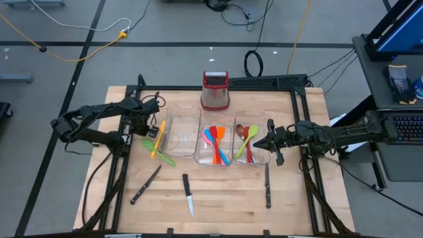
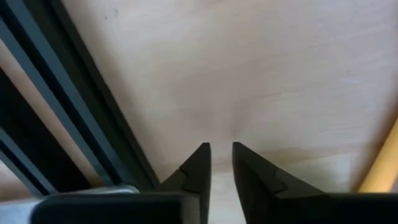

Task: Pick & Place Kitchen Items
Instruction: Put the green spatula into the middle transparent bin

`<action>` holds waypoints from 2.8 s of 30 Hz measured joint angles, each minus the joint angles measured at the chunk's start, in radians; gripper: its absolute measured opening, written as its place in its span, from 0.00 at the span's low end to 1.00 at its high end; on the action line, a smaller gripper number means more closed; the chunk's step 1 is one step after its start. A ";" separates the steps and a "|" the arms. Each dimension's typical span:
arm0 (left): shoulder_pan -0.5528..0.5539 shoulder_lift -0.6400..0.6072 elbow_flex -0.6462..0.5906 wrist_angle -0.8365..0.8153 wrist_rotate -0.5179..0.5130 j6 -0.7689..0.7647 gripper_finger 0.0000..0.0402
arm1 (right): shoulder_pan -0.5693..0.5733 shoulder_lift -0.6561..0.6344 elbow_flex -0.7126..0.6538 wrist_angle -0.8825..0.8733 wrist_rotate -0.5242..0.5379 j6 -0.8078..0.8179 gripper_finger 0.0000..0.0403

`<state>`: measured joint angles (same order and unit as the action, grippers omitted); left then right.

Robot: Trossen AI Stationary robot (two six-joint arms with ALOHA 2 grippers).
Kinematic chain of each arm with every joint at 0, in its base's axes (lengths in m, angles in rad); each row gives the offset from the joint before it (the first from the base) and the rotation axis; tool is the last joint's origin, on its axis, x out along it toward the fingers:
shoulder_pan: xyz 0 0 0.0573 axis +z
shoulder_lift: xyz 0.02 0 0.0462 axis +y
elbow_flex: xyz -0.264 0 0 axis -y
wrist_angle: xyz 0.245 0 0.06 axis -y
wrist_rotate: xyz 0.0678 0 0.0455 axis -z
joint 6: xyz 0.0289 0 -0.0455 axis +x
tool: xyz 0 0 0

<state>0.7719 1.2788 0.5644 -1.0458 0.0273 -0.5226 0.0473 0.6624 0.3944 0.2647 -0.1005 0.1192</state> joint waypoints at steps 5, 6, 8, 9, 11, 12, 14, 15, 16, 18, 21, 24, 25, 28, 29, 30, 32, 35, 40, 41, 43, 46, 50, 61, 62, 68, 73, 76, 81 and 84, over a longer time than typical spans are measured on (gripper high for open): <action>0.000 -0.027 0.002 0.000 -0.006 0.013 0.29 | 0.000 0.000 0.000 0.000 0.026 0.000 0.00; 0.000 -0.037 0.002 0.000 -0.010 0.013 0.31 | 0.000 0.000 0.000 0.000 0.042 0.000 0.00; 0.000 -0.058 0.002 -0.003 -0.024 0.004 0.36 | 0.000 0.000 0.000 0.000 0.069 0.000 0.00; 0.000 -0.073 0.002 -0.004 -0.031 -0.004 0.38 | 0.000 0.000 0.000 0.000 0.080 0.000 0.00; 0.000 -0.101 0.002 -0.005 -0.032 -0.005 0.42 | 0.000 0.000 0.000 0.000 0.082 0.000 0.00; 0.000 -0.116 0.002 -0.005 -0.031 -0.005 0.43 | 0.000 0.000 0.000 0.001 0.081 0.000 0.00; 0.000 -0.149 0.003 -0.005 -0.028 0.001 0.45 | 0.000 0.000 0.000 0.002 0.079 0.000 0.00; 0.000 -0.165 0.003 -0.005 -0.025 0.007 0.46 | 0.000 0.000 0.000 0.003 0.079 0.000 0.00; -0.002 -0.181 0.003 -0.004 -0.017 0.016 0.46 | 0.000 0.000 0.000 0.003 0.079 0.000 0.00; -0.016 -0.211 0.003 0.000 -0.001 0.026 0.46 | 0.000 0.000 0.000 0.004 0.079 0.000 0.00; -0.062 -0.252 0.003 0.005 0.017 0.046 0.46 | 0.000 0.000 0.000 0.004 0.078 0.000 0.00; -0.131 -0.288 0.003 0.006 0.024 0.055 0.46 | 0.000 0.000 0.000 0.007 0.078 0.000 0.00; -0.156 -0.297 0.003 0.006 0.024 0.056 0.46 | 0.000 0.000 0.000 0.008 0.078 0.000 0.00; -0.233 -0.319 0.004 0.007 0.024 0.059 0.46 | 0.000 0.000 0.000 0.008 0.078 0.000 0.00; -0.259 -0.323 0.004 0.007 0.024 0.061 0.46 | 0.000 0.000 0.000 0.008 0.078 0.000 0.00; -0.286 -0.325 0.004 0.007 0.024 0.063 0.46 | 0.000 0.000 0.000 0.008 0.078 0.000 0.00; -0.335 -0.325 0.004 0.007 0.017 0.065 0.46 | 0.000 0.000 0.000 0.008 0.078 0.000 0.00; -0.399 -0.324 0.004 0.007 -0.008 0.055 0.46 | 0.000 0.000 0.000 0.008 0.078 0.000 0.00; -0.479 -0.324 0.004 0.007 -0.019 0.041 0.46 | 0.000 0.000 0.000 0.008 0.078 0.000 0.00; -0.491 -0.324 0.004 0.007 -0.019 0.036 0.46 | 0.000 0.000 0.000 0.008 0.078 0.000 0.00; -0.513 -0.324 0.004 0.007 -0.013 0.012 0.46 | 0.000 0.000 0.000 0.008 0.078 0.000 0.00; -0.521 -0.324 0.004 0.000 0.061 -0.090 0.46 | 0.000 0.000 0.000 0.008 0.078 0.000 0.00; -0.522 -0.324 0.004 -0.003 0.181 -0.315 0.46 | 0.000 0.000 0.000 0.008 0.078 0.000 0.00; -0.546 -0.323 0.004 0.028 0.110 -0.600 0.46 | 0.000 0.000 0.000 0.008 0.077 0.030 0.00; -0.546 -0.323 0.004 0.030 0.090 -0.619 0.46 | 0.000 0.000 0.000 0.008 0.078 0.030 0.00; -0.538 -0.339 0.004 0.033 0.021 -0.665 0.46 | 0.000 0.000 0.000 0.008 0.078 0.030 0.00; -0.523 -0.353 0.004 0.033 0.055 -0.655 0.46 | 0.000 0.000 0.000 0.007 0.077 0.030 0.00; -0.518 -0.350 0.004 0.035 0.086 -0.690 0.46 | 0.000 0.000 0.000 0.008 0.077 0.030 0.00; -0.520 -0.349 0.004 0.039 0.086 -0.778 0.46 | 0.000 0.000 0.000 0.007 0.077 0.030 0.00; -0.538 -0.349 0.004 0.042 0.076 -0.831 0.46 | 0.000 0.000 0.000 0.007 0.077 0.030 0.00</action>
<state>0.2338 0.9295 0.5686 -1.0039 0.1028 -1.3534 0.0471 0.6621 0.3946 0.2721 -0.0238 0.1497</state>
